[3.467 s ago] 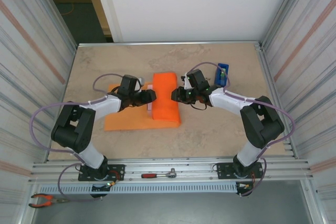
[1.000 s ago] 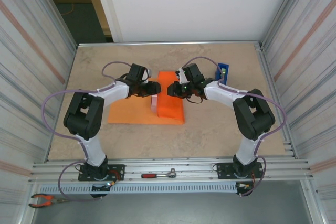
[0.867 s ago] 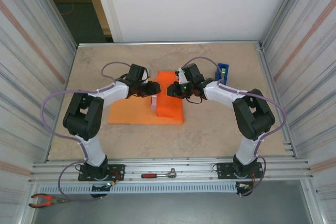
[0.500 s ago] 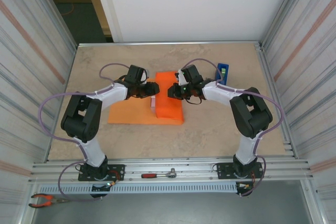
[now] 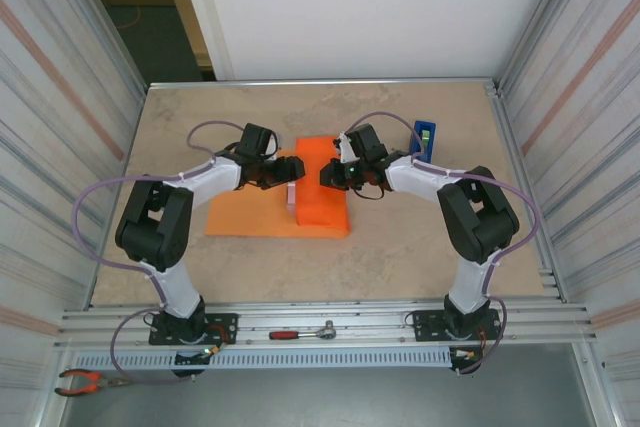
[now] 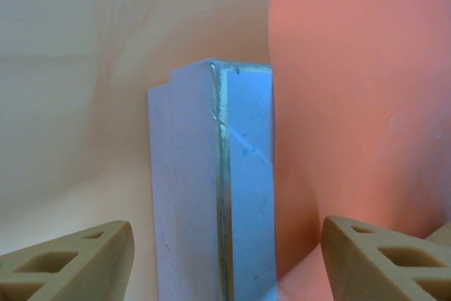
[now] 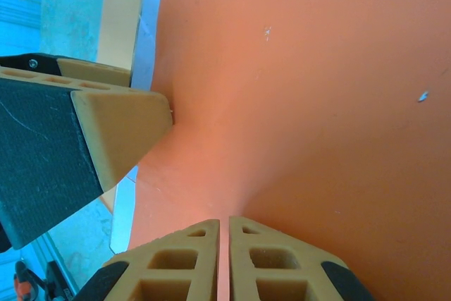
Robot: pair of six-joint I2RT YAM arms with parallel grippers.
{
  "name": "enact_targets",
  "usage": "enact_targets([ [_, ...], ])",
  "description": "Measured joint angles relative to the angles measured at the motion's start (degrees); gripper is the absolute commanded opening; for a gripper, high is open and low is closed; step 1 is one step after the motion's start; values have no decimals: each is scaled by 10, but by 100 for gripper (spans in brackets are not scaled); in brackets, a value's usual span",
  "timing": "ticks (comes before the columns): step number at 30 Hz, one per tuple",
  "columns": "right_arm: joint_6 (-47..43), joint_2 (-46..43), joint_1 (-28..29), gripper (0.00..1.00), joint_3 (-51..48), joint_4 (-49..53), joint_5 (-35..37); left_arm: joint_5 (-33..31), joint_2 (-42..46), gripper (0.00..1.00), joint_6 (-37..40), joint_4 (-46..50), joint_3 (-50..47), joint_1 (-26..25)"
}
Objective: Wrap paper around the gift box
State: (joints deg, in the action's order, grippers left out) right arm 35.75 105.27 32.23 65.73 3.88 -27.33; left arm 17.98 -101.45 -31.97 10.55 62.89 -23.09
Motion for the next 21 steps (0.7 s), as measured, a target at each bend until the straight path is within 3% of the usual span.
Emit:
enact_targets([
  [5, 0, 0, 0, 12, -3, -7, -2, 5, 0, 73, 0, -8, 0, -5],
  [15, -1, -1, -2, 10, 0, -2, -6, 13, 2, 53, -22, -58, -32, -9],
  [21, -2, -7, -13, 25, 23, 38, -5, 10, 9, 51, -28, -79, -48, -9],
])
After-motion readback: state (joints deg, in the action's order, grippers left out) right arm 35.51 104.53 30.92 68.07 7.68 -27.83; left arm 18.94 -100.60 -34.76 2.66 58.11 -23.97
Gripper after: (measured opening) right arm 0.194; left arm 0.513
